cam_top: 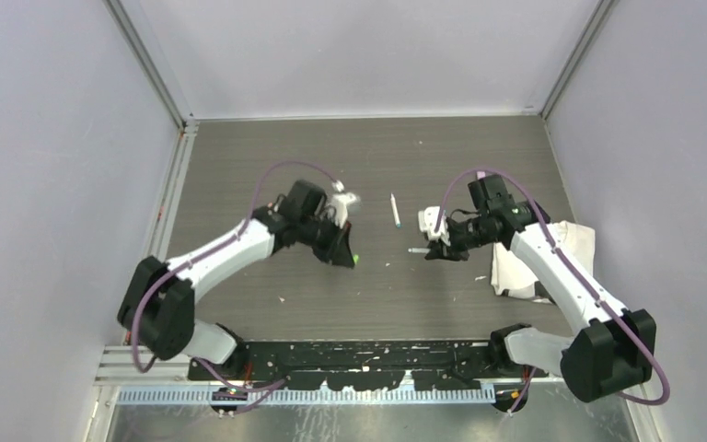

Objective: Insert the pens into the pen caps
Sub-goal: Pick up the pen cap from the center of the board, then insert the pen cap onto the pen.

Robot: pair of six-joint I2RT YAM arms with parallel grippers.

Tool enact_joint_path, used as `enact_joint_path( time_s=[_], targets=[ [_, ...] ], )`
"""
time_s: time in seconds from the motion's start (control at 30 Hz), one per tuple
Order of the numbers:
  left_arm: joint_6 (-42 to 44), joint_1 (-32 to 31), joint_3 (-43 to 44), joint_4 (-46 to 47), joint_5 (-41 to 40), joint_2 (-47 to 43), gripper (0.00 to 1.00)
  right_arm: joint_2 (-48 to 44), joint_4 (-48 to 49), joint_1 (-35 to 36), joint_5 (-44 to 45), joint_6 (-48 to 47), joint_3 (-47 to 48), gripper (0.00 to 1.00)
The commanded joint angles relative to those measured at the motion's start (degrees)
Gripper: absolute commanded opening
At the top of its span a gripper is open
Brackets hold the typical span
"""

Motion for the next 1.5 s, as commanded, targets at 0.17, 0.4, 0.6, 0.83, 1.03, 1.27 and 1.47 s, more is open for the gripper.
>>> enact_joint_path(
  time_s=[0.17, 0.4, 0.6, 0.83, 1.03, 1.27, 1.47],
  targets=[
    [-4.6, -12.6, -15.8, 24.1, 11.1, -11.9, 0.01, -7.7, -4.2, 5.4, 7.6, -32.3, -8.7, 0.01],
    [-21.4, -13.7, -17.0, 37.9, 24.1, -4.5, 0.01, -9.0, -2.0, 10.6, 10.2, -36.6, -11.5, 0.01],
    [-24.5, -16.5, -14.0, 37.7, 25.9, 1.2, 0.01, -8.6, -1.0, 12.7, 11.5, -36.3, -12.0, 0.01],
    [-25.1, -18.2, -12.8, 38.5, 25.7, 3.9, 0.01, -8.3, -0.1, 14.5, 12.4, -35.5, -12.5, 0.01],
    [-26.8, -19.0, -12.2, 41.4, 25.6, 7.0, 0.01, -7.6, 0.9, 16.4, 12.9, -34.6, -12.8, 0.01],
    [-27.6, -19.1, -11.9, 42.4, 25.7, 8.4, 0.01, -7.6, 1.0, 17.7, 12.9, -34.7, -13.1, 0.01],
    [-27.7, -19.1, -11.8, 42.6, 25.7, 8.6, 0.01, -7.5, 1.1, 18.5, 13.1, -34.9, -13.1, 0.01]
  ],
)
